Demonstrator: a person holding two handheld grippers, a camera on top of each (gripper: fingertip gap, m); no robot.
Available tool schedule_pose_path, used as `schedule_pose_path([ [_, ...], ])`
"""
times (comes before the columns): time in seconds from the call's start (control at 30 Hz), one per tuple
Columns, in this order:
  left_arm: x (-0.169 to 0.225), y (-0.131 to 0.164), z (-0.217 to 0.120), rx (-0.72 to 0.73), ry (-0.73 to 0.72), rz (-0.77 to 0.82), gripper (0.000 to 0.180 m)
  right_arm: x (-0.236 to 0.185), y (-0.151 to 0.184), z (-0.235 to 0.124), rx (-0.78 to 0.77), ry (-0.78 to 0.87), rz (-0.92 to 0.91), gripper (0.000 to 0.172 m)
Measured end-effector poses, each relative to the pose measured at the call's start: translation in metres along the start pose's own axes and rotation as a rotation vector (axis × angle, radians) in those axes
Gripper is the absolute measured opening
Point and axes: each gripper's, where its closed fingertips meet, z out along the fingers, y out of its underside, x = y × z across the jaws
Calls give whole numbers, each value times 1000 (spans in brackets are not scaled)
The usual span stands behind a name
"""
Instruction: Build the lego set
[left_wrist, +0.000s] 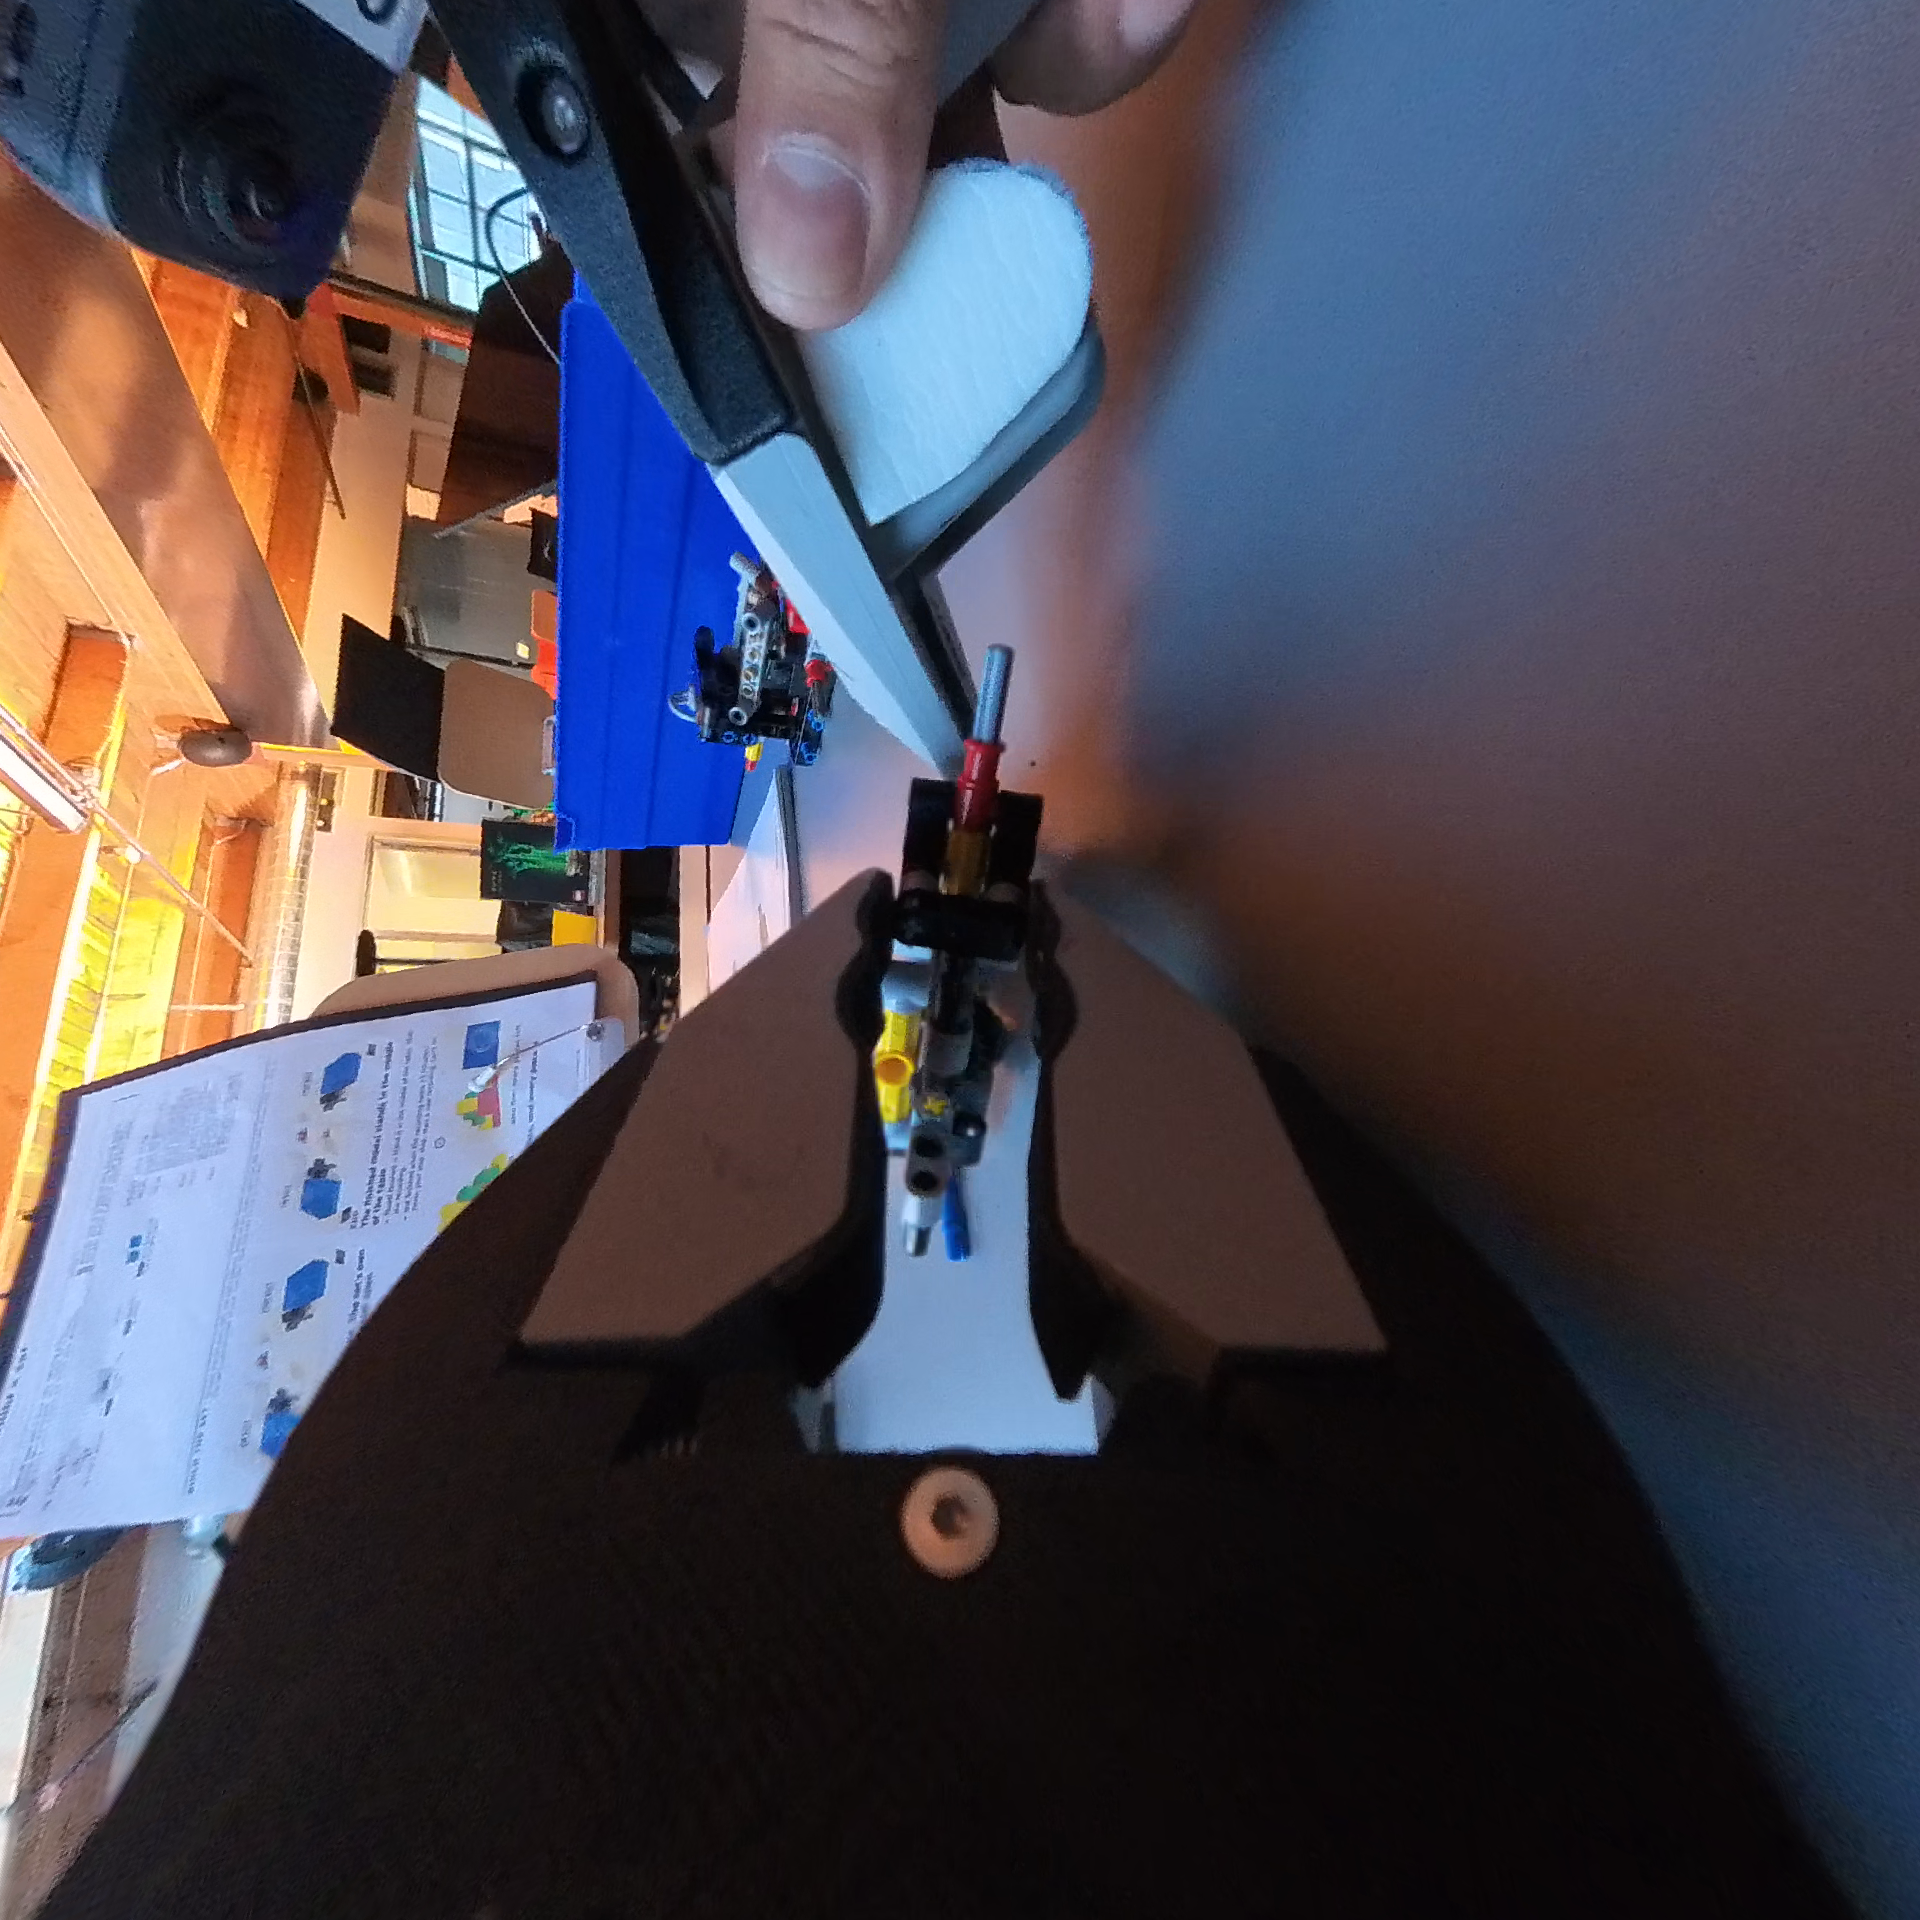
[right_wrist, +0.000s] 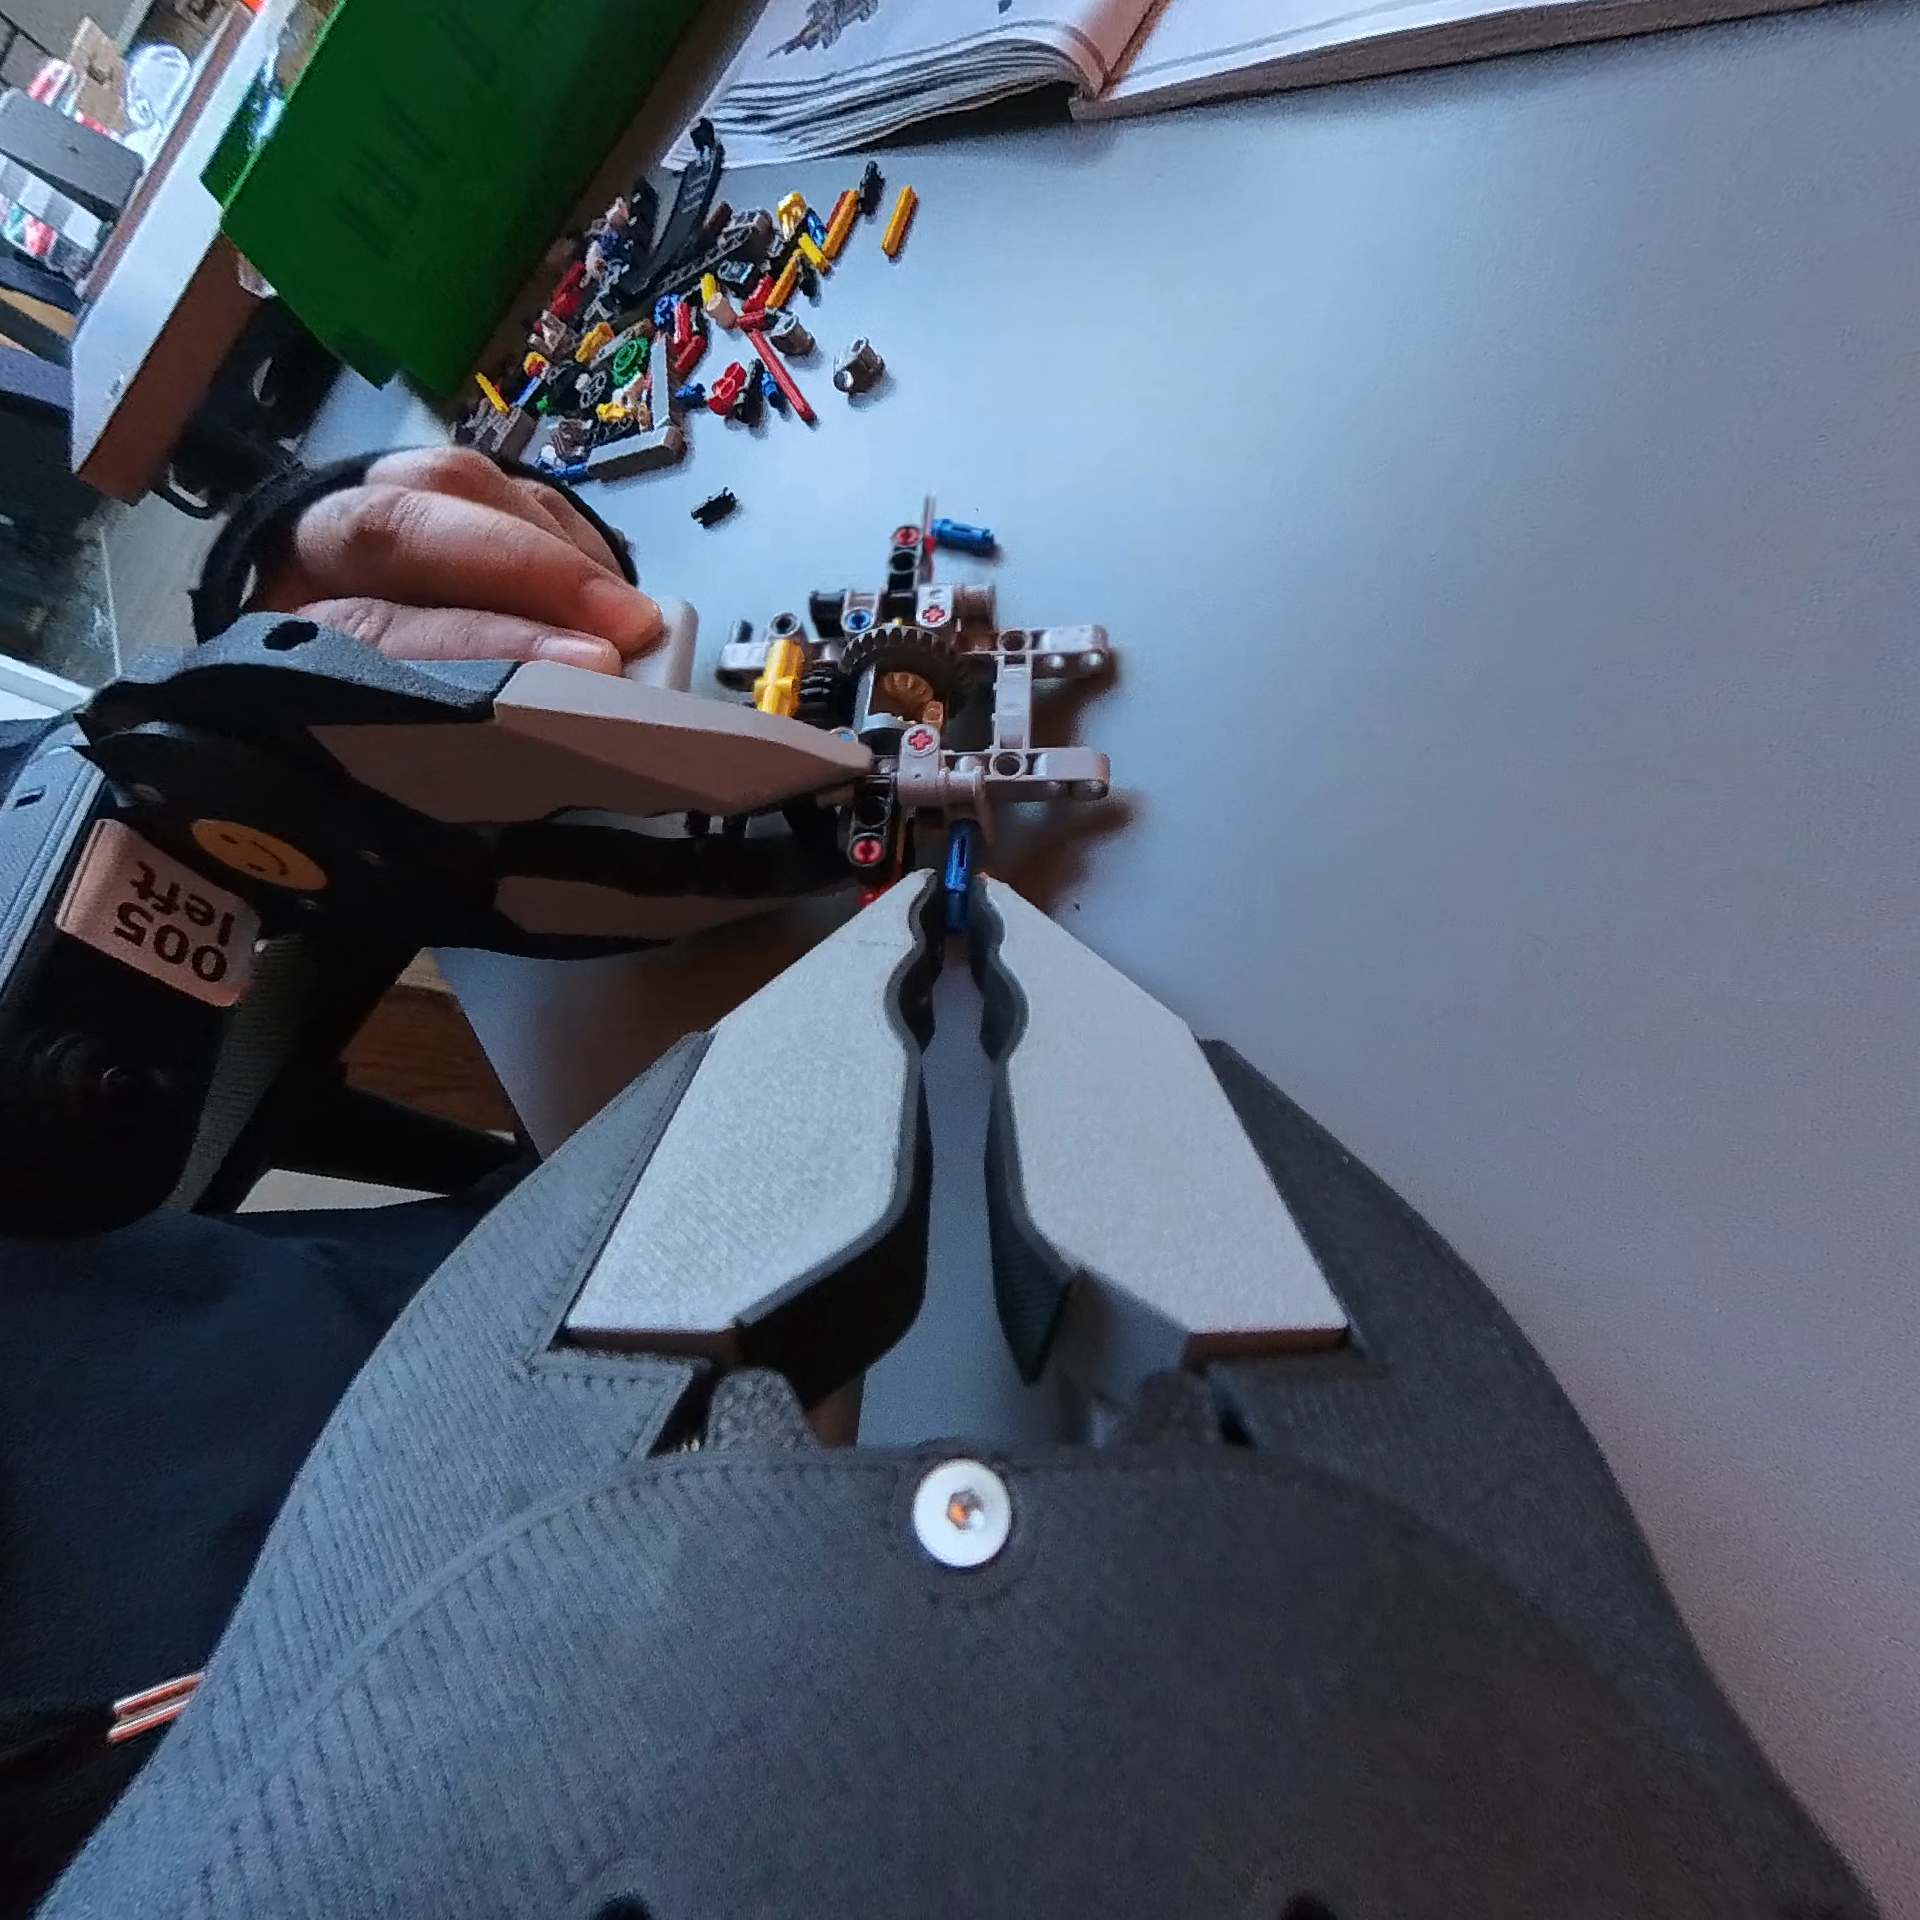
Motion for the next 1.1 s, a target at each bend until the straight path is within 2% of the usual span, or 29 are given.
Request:
schedule_pose_path([
  [0.2,7,-1,1,40,54,-65,24,3,4,4,-41,37,-66,0],
  [0.4,15,-10,-11,111,235,-372,31,0,5,8,-52,25,-102,0],
  [0.47,11,-18,-20,169,308,-477,23,-1,5,10,-66,28,-130,0],
  [0.6,-18,-26,-36,258,436,-657,21,-4,6,12,-90,21,-179,1],
  [0.67,-33,-11,-31,185,464,-731,12,-5,6,14,-93,9,-185,1],
  [0.8,-13,23,-16,-46,661,-639,4,-8,6,15,-98,-15,-214,1],
  [0.97,1,21,-8,-78,825,-564,10,-9,8,17,-133,-32,-252,1],
  [1.1,5,19,-9,-68,870,-532,12,-11,10,19,-154,-56,-275,1],
])
